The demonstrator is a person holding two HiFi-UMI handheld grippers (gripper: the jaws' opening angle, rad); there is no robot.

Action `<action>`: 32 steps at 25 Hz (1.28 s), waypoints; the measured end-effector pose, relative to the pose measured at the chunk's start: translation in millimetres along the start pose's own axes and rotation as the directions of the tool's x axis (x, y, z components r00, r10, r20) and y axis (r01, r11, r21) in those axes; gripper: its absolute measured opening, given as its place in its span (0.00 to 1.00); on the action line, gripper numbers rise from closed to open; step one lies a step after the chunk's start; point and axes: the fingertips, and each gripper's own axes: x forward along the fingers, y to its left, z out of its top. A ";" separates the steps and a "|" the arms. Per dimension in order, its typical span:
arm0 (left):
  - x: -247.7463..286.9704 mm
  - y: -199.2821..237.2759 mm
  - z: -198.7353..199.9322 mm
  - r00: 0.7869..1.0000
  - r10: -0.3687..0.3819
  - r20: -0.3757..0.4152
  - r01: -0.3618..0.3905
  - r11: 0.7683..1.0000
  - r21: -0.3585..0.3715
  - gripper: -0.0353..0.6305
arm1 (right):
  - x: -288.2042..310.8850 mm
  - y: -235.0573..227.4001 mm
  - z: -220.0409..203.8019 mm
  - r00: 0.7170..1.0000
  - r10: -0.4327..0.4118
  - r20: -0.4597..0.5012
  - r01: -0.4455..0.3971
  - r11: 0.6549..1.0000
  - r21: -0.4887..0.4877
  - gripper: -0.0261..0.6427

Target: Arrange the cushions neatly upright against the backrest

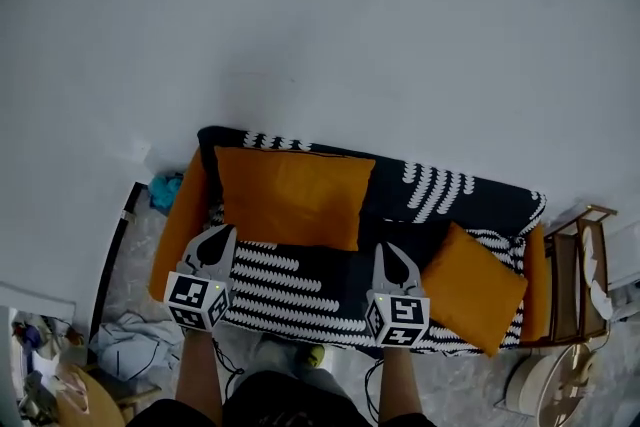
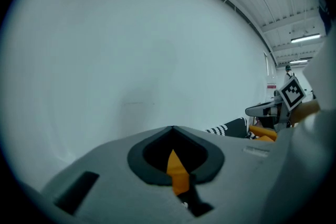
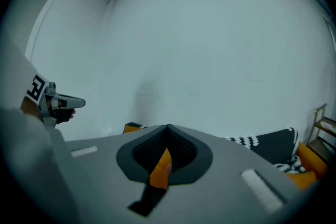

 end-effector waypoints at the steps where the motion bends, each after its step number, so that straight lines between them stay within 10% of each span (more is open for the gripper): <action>1: -6.2 -3.1 6.4 1.000 0.004 0.008 -0.004 1.000 0.011 0.05 | -6.8 0.6 5.2 1.000 0.000 0.008 0.000 1.000 -0.001 0.06; 32: -66.8 23.7 99.5 0.982 -0.111 0.152 0.102 0.993 0.062 0.06 | -56.9 53.2 103.3 0.986 -0.082 0.142 0.090 0.995 -0.048 0.06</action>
